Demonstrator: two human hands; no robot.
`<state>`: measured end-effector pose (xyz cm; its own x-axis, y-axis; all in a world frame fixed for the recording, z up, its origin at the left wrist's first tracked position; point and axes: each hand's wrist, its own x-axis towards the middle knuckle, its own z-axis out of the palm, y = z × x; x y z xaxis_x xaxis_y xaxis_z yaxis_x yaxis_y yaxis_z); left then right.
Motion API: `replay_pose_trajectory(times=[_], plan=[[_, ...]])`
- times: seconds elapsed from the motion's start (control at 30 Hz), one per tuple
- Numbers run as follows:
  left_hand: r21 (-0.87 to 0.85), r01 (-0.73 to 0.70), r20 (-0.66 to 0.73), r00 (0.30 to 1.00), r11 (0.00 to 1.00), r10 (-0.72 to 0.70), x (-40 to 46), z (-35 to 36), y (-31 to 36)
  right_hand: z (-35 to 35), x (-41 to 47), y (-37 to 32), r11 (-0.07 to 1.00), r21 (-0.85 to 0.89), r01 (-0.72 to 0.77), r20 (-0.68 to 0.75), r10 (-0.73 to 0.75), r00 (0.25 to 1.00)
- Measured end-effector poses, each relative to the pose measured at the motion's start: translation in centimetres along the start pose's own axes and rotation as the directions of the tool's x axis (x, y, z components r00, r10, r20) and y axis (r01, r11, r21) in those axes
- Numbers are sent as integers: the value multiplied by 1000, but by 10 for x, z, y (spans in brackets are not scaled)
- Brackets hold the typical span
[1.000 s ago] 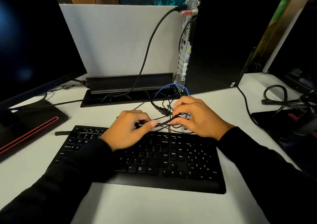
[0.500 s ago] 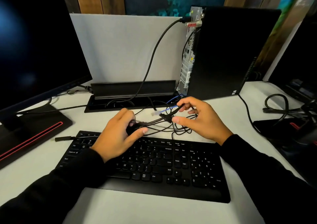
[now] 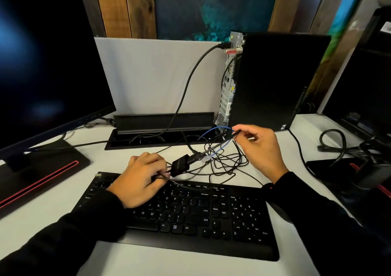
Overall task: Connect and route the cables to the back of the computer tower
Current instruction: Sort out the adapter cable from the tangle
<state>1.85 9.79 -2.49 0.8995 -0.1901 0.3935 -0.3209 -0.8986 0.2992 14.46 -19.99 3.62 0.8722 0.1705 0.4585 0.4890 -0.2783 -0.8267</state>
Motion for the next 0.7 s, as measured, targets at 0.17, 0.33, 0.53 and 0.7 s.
replay_pose_trajectory(times=[0.17, 0.33, 0.53, 0.7], plan=[[-102, 88, 74, 994, 991, -81, -1, -7, 0, -3, 8, 2, 996, 14, -84, -139, 85, 987], [-390, 177, 71, 984, 904, -162, 5, -13, 17, 0, 8, -5, 984, 134, -120, -104, 135, 985], [-521, 76, -22, 995, 850, -102, 24, -18, 53, 4, 9, -20, 977, 208, -40, 124, 14, 992], [-357, 27, -17, 999, 934, -35, 33, -5, 59, -1, 13, -13, 987, 147, -62, 216, 29, 976]])
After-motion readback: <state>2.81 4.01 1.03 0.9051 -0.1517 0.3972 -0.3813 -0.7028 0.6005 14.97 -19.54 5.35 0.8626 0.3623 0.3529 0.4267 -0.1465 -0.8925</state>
